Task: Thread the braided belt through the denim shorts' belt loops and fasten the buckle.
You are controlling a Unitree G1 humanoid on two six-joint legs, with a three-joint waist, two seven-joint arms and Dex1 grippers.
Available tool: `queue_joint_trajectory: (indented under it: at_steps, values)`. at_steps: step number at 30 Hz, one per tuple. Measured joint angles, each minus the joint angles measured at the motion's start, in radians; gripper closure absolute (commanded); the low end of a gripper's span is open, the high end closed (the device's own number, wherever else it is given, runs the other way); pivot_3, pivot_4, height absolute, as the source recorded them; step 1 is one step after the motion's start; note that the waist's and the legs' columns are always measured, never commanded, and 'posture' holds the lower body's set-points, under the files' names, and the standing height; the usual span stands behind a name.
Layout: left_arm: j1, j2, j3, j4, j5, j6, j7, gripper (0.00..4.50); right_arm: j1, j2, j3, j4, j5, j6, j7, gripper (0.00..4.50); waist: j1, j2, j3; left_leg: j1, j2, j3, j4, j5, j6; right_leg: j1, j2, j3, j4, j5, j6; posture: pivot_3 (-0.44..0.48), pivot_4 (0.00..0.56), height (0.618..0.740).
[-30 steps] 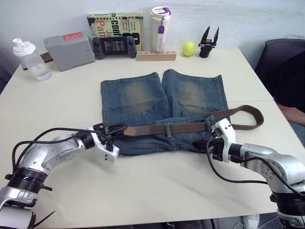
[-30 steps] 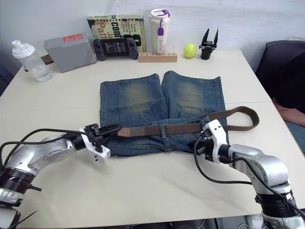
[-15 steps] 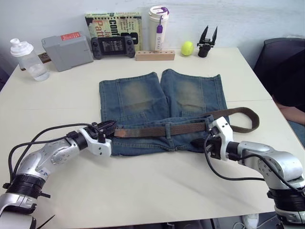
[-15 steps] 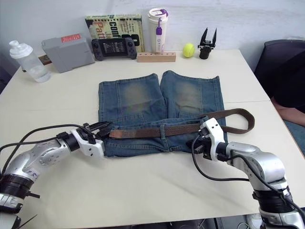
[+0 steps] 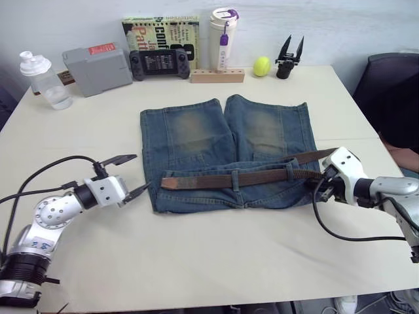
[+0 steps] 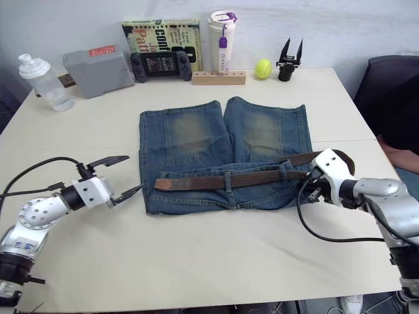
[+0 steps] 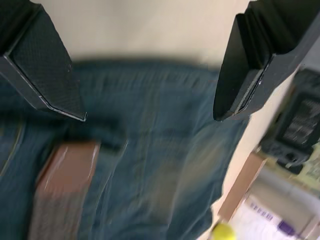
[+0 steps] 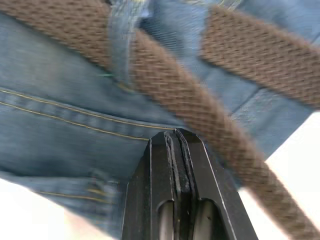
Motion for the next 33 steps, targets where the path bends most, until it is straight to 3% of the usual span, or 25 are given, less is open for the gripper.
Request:
queue_joint_trajectory:
  at_steps: [3,4,8,9,18,21,27,29,33]
  values:
    - [0.007,-0.023,0.000,-0.082,-0.063,0.092,-0.057,0.00,-0.001,0.001,-0.023,-0.091,0.087,0.032,0.085,2.68,-0.005,0.000,0.000,0.000,0.002,0.003,-0.001,0.001,-0.001,-0.003,0.002,0.002,0.002,0.000,-0.001,0.000,0.150,0.709]
    - [0.012,-0.024,0.002,-0.108,-0.093,0.135,-0.083,0.00,0.000,0.000,-0.038,-0.146,0.123,0.054,0.111,2.03,-0.005,0.000,0.000,0.000,0.002,0.003,-0.001,0.001,-0.002,-0.004,0.003,0.002,0.003,0.000,-0.001,0.000,0.150,0.709]
    - [0.026,0.009,0.006,-0.190,-0.178,0.375,-0.174,0.00,0.015,-0.062,-0.033,-0.293,0.145,0.110,0.144,0.27,0.001,0.000,0.000,0.000,0.002,0.003,0.000,0.001,-0.001,-0.004,0.002,0.003,0.004,0.000,-0.001,0.000,0.150,0.709]
    - [0.026,0.026,0.005,-0.217,-0.208,0.466,-0.201,0.00,0.012,-0.063,-0.022,-0.322,0.132,0.112,0.134,0.08,0.002,0.000,0.000,0.000,0.002,0.003,0.001,0.001,-0.001,-0.004,0.002,0.003,0.004,0.000,-0.001,0.000,0.150,0.709]
    - [-0.020,0.076,0.063,-0.528,-0.588,1.056,-0.326,0.00,0.038,-0.041,0.168,-0.350,-0.051,0.088,0.061,0.08,0.000,0.000,0.000,-0.002,0.001,0.004,0.001,0.001,-0.002,-0.005,0.001,0.005,0.002,0.000,-0.001,0.000,0.150,0.709]
    - [-0.045,0.076,0.084,-0.547,-0.624,1.118,-0.328,0.00,0.038,-0.029,0.193,-0.307,-0.103,0.046,0.044,0.98,0.002,0.000,0.000,-0.001,0.001,0.004,0.001,0.002,-0.003,-0.005,0.002,0.005,0.004,0.000,-0.001,0.000,0.150,0.709]
    - [-0.092,0.079,0.082,-0.524,-0.571,1.141,-0.366,0.00,0.052,-0.049,0.186,-0.218,-0.193,-0.133,0.062,3.98,0.006,0.000,0.000,-0.001,0.001,0.005,0.001,0.002,-0.003,-0.005,0.002,0.005,0.003,0.000,-0.001,0.000,0.150,0.709]
    - [-0.108,0.077,0.082,-0.503,-0.552,1.139,-0.371,0.00,0.071,-0.069,0.171,-0.184,-0.212,-0.209,0.077,4.40,0.012,-0.001,0.000,-0.001,0.001,0.005,0.002,0.002,-0.003,-0.004,0.002,0.005,0.003,0.000,-0.001,0.000,0.150,0.709]
    - [-0.111,0.064,0.084,-0.492,-0.541,1.143,-0.379,0.00,0.105,-0.115,0.125,-0.063,-0.233,-0.363,0.111,4.40,0.029,-0.001,0.000,-0.001,0.000,0.006,0.003,0.002,-0.002,-0.004,0.002,0.006,0.002,0.000,0.001,0.000,0.150,0.709]
